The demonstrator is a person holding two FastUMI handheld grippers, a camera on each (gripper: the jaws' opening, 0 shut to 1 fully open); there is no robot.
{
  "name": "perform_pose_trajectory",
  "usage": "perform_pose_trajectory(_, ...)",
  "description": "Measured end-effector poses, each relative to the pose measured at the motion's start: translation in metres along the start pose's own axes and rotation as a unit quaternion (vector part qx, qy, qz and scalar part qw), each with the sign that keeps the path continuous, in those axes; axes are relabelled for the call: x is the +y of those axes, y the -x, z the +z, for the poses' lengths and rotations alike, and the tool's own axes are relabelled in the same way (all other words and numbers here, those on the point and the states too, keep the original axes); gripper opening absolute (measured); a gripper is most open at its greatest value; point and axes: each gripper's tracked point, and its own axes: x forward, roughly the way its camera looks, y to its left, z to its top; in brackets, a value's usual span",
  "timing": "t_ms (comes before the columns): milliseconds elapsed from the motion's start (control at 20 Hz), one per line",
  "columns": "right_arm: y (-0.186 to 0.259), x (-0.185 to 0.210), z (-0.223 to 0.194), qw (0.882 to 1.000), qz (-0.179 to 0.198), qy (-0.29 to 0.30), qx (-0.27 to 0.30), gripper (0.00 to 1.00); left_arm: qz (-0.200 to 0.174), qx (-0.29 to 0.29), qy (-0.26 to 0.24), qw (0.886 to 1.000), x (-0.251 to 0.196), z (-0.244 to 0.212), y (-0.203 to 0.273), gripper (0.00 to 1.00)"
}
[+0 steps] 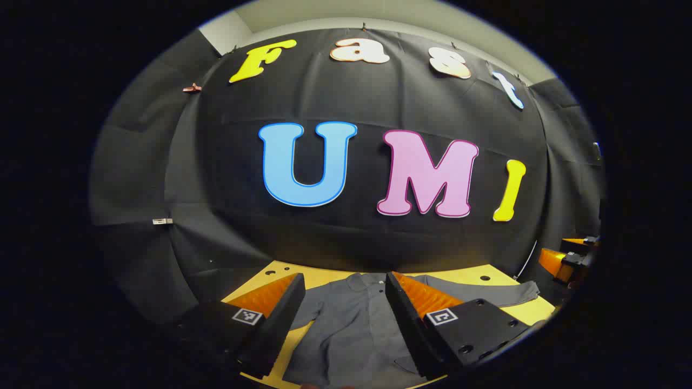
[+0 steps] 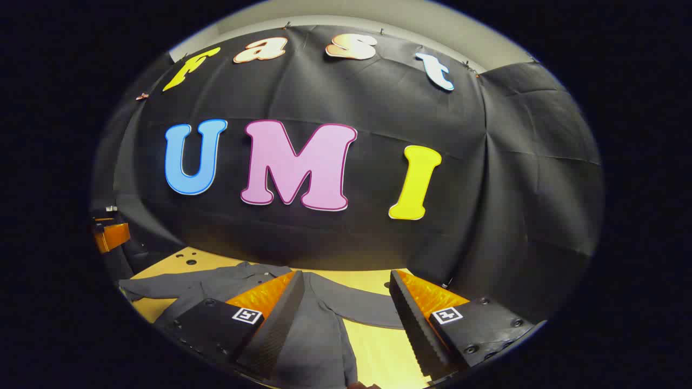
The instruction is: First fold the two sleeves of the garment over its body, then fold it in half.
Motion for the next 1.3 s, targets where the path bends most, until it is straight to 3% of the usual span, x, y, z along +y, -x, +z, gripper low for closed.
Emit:
perform_pose_trajectory(250, -0.011, 0.004, 0.001, 1.000, 0.010, -0.020, 0.005, 0.98, -0.013, 0.001, -0.002, 1.000, -0.010, -0.002, -0.015, 0.94)
perform_pose_trajectory(700, -0.023, -0.006, -0.009, 0.999, 0.020, -0.024, 0.011, 0.98, 0.001, 0.020, -0.001, 1.000, 0.000, -0.013, -0.026, 0.94)
perform_pose_trajectory(1100, -0.046, -0.041, -0.034, 0.999, -0.003, -0.001, 0.040, 0.97, 0.024, 0.032, -0.011, 0.999, 0.013, -0.020, -0.027, 0.94)
perform_pose_trajectory(1300, -0.062, -0.072, -0.058, 0.996, -0.037, 0.001, 0.085, 0.98, 0.045, 0.038, -0.009, 0.998, 0.024, -0.025, -0.024, 0.94)
